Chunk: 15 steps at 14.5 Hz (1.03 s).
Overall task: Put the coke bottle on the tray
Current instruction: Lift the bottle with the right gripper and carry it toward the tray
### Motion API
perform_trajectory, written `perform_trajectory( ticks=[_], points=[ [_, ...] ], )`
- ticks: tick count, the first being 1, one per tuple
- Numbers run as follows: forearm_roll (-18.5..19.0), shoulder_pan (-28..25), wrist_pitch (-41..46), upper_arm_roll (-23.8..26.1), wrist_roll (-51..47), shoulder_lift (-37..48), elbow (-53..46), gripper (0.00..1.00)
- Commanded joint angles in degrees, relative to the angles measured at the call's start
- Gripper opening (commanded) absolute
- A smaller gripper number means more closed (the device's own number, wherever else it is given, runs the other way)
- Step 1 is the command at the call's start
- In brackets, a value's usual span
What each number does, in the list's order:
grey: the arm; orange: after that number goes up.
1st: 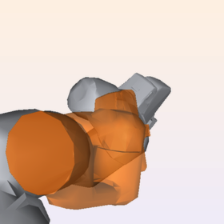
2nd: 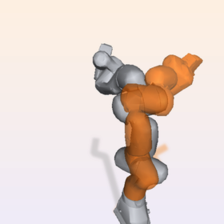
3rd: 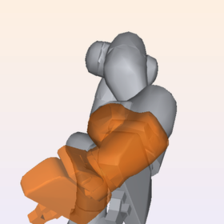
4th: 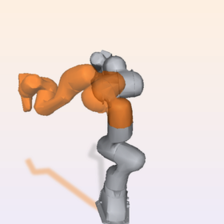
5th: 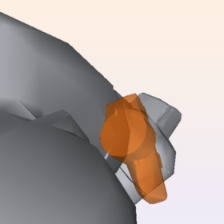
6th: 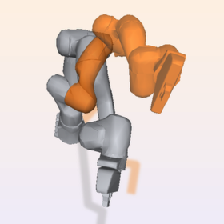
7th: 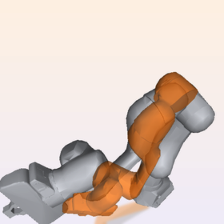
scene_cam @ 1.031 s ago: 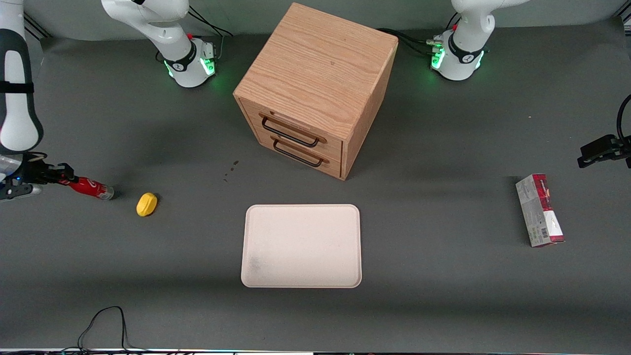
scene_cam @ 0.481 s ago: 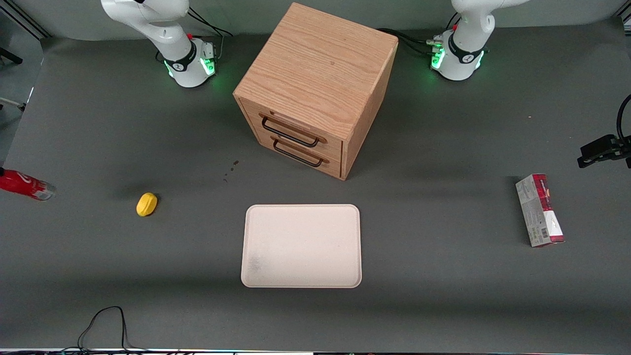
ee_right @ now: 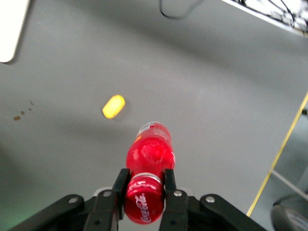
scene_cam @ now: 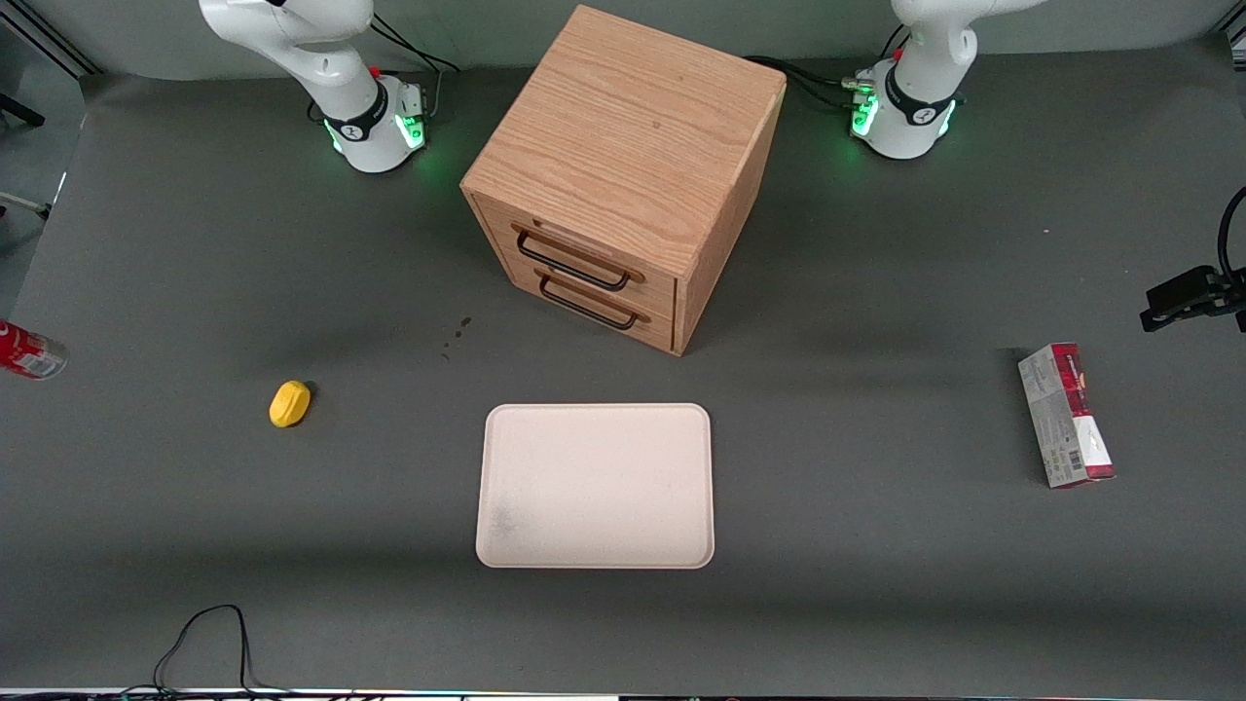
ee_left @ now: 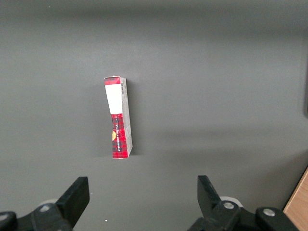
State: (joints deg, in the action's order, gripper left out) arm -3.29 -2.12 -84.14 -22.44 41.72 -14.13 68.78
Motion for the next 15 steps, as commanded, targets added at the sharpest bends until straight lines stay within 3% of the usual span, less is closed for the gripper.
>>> perform_trajectory(
  ticks=[1, 4, 6, 7, 9, 15],
  points=[
    [-0.5, -0.6, 1.7, 7.1, -5.3, -4.5, -8.6, 0.0],
    [-0.1, -0.8, 1.7, 17.1, -15.0, -8.4, -13.6, 0.0],
    [1.8, -4.0, 1.6, 21.5, -23.7, -10.4, -15.0, 0.0],
    [2.8, -8.4, 1.2, 21.9, -29.9, -12.1, -16.6, 0.0],
    [4.2, -13.5, 0.2, 21.8, -33.3, -14.1, -17.4, 0.0],
    [4.2, -21.7, -3.0, 22.1, -38.0, -19.0, -19.9, 0.0]
  ],
)
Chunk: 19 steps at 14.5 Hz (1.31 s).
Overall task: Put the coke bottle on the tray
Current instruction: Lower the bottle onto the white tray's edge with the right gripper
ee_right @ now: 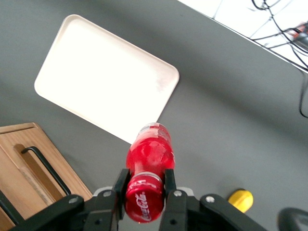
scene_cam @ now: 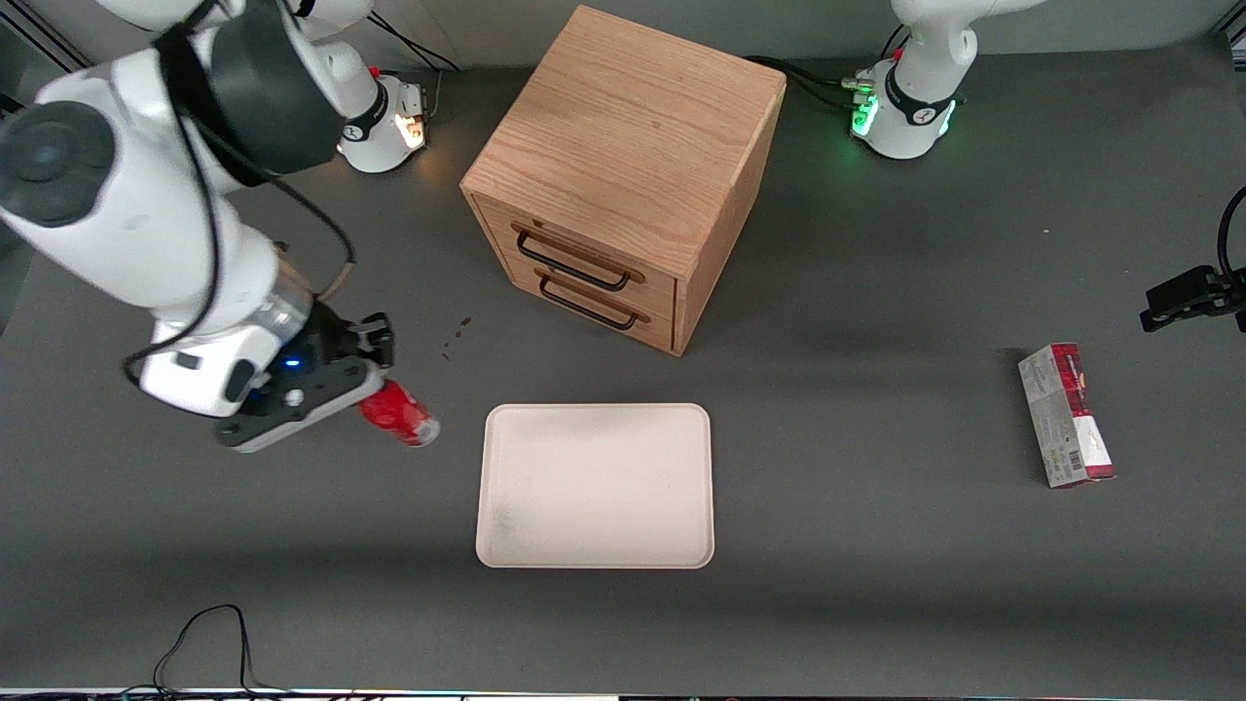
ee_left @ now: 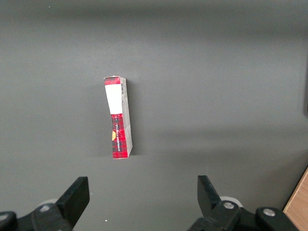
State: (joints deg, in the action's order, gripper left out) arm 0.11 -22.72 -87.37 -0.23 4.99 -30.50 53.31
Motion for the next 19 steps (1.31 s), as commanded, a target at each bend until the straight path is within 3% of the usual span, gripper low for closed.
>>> perform_trajectory(
  ticks=[1, 11, 19],
  points=[
    [0.6, -1.8, -0.8, 0.1, -1.2, -3.4, -4.4, 0.0],
    [0.4, -0.3, -14.2, 1.4, -0.9, -18.7, -4.4, 0.0],
    [0.5, 0.0, -21.6, 1.2, -0.9, -24.4, -3.8, 0.0]
  ],
)
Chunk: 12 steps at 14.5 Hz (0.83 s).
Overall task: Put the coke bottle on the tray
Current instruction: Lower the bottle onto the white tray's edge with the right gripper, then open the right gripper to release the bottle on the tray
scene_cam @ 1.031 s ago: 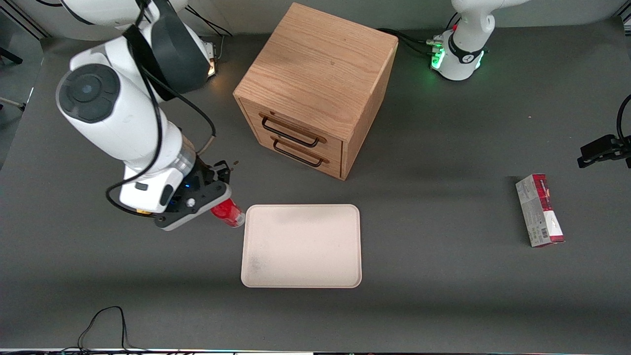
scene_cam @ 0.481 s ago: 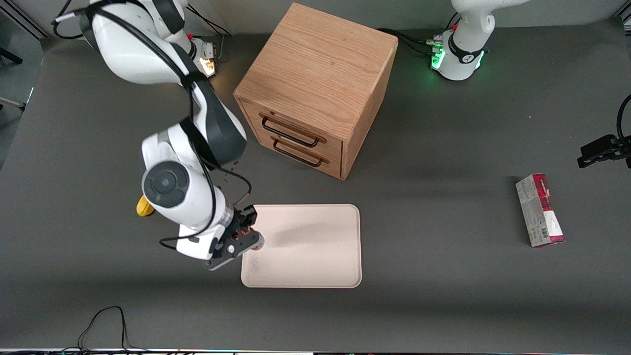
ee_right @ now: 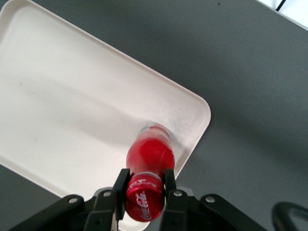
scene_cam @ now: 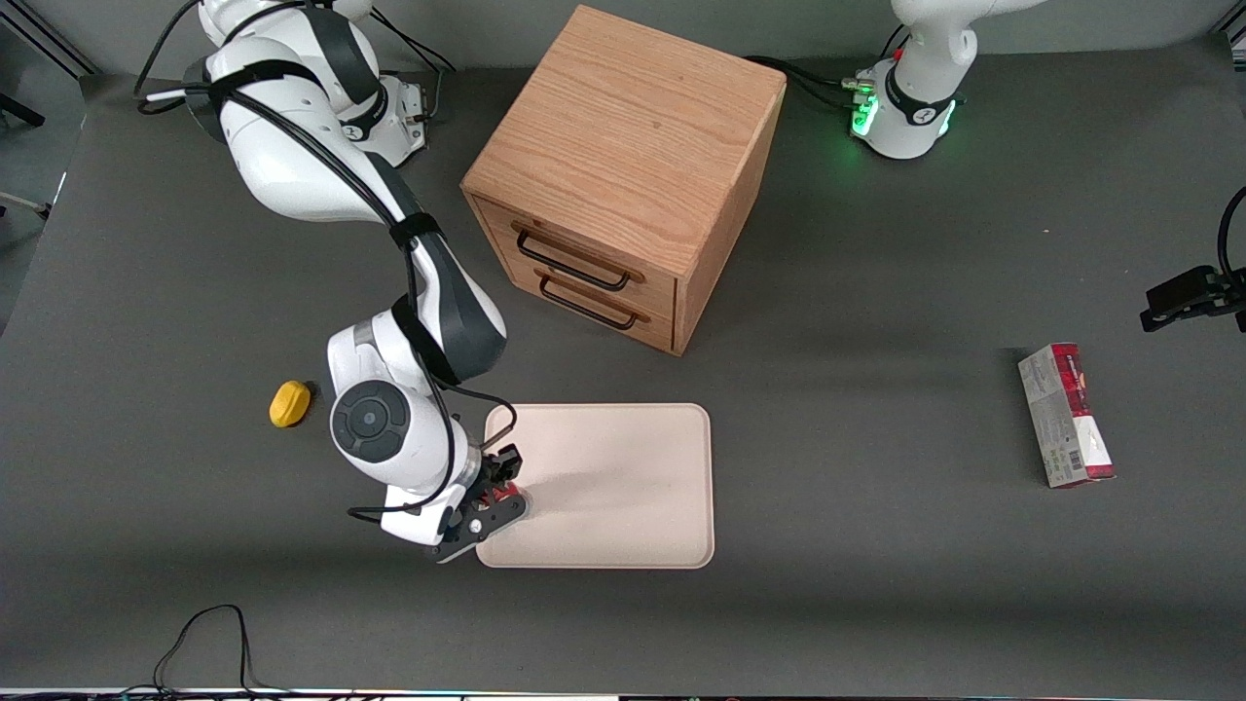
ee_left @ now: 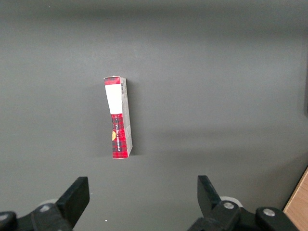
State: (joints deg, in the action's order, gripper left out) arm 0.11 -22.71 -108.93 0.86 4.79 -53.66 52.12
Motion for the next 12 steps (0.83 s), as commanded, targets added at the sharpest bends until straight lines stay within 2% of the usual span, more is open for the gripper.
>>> perform_trajectory(
  ticks=[1, 2, 3, 4, 5, 8, 12],
  points=[
    [0.5, 0.0, -0.1, 0.0, -0.7, -1.3, -2.6, 0.0],
    [0.6, 0.0, -0.1, 0.0, -0.8, -1.3, -2.6, 0.0],
    [0.6, 0.1, -0.1, 0.0, -1.2, -1.3, -2.5, 0.22],
    [0.5, 0.2, -0.1, 0.0, -1.4, -1.2, -2.3, 0.88],
    [0.3, 0.6, 0.0, 0.0, -1.3, -0.8, -1.9, 1.0],
    [-0.2, 0.8, 1.7, 0.0, -1.5, 1.8, -1.6, 1.0],
    [0.0, 1.1, 12.2, -0.2, -7.8, 7.9, -1.1, 1.0]
  ],
)
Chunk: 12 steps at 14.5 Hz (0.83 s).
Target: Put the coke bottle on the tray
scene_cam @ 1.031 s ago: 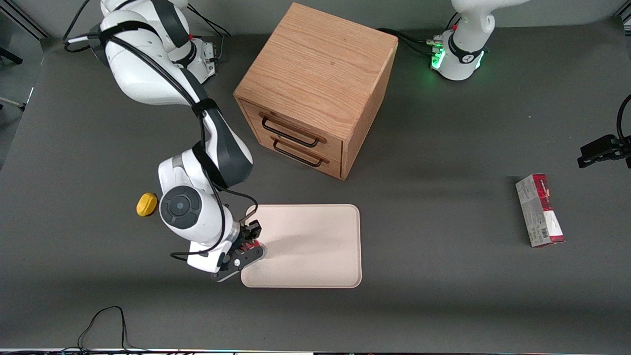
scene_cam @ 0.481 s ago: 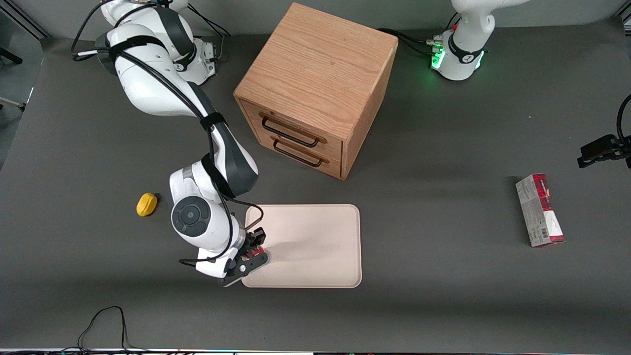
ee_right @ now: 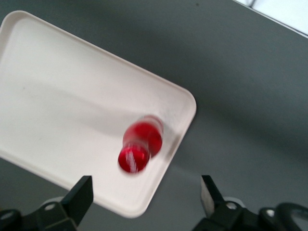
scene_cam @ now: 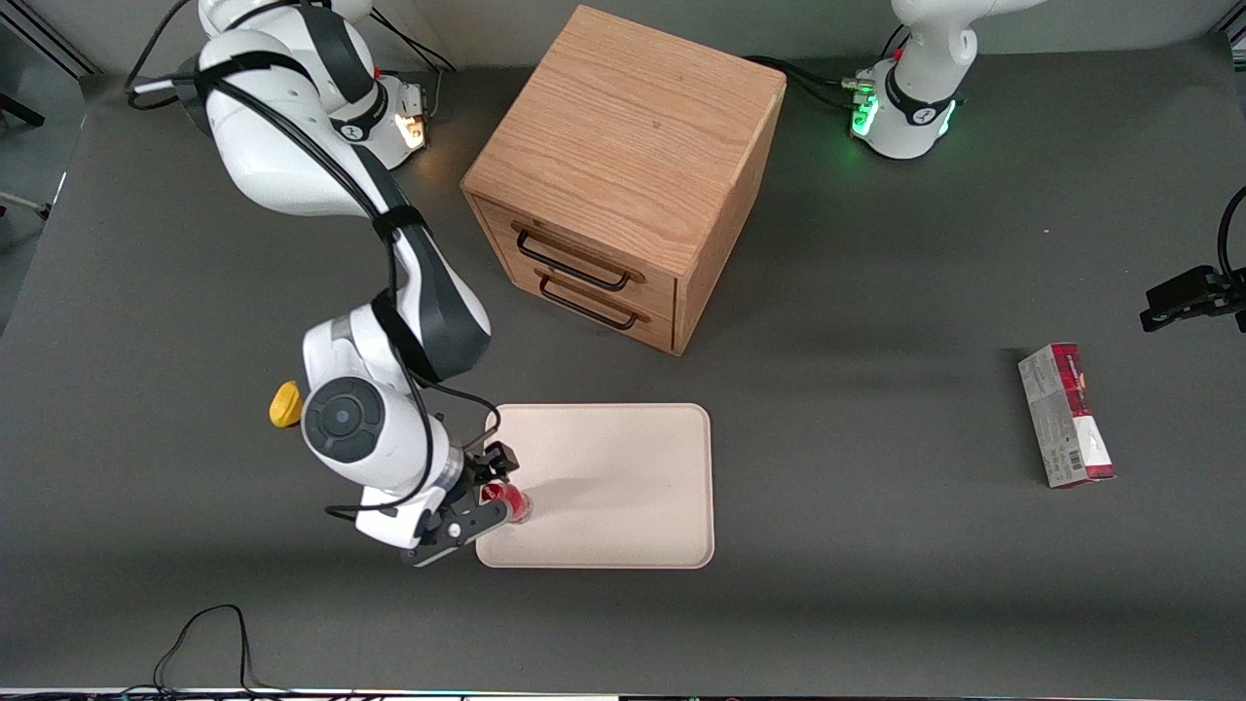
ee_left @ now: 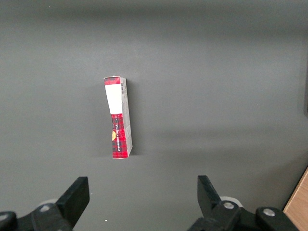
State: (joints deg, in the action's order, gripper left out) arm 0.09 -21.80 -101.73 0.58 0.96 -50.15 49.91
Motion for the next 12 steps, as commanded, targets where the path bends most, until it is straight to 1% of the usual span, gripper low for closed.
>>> perform_trajectory(
  ticks=[1, 5, 7, 8, 9, 10, 12],
  points=[
    [-0.2, 0.2, 7.9, -0.1, -4.9, 6.1, 1.2, 1.0],
    [0.3, 2.0, 21.7, -0.4, -5.1, 14.0, 1.3, 1.0],
    [0.5, 2.5, 27.4, -2.2, -4.3, 18.0, 1.4, 1.0],
    [0.4, 2.5, 29.5, -4.0, -4.1, 19.9, 1.9, 1.0],
    [-0.2, 2.5, 30.4, -5.8, -3.9, 22.2, 4.1, 1.0],
    [-0.2, 2.9, 29.8, -7.1, -3.2, 25.9, 8.3, 1.0],
    [-0.9, 6.4, 24.9, -6.9, -3.2, 33.9, 18.9, 1.0]
  ],
)
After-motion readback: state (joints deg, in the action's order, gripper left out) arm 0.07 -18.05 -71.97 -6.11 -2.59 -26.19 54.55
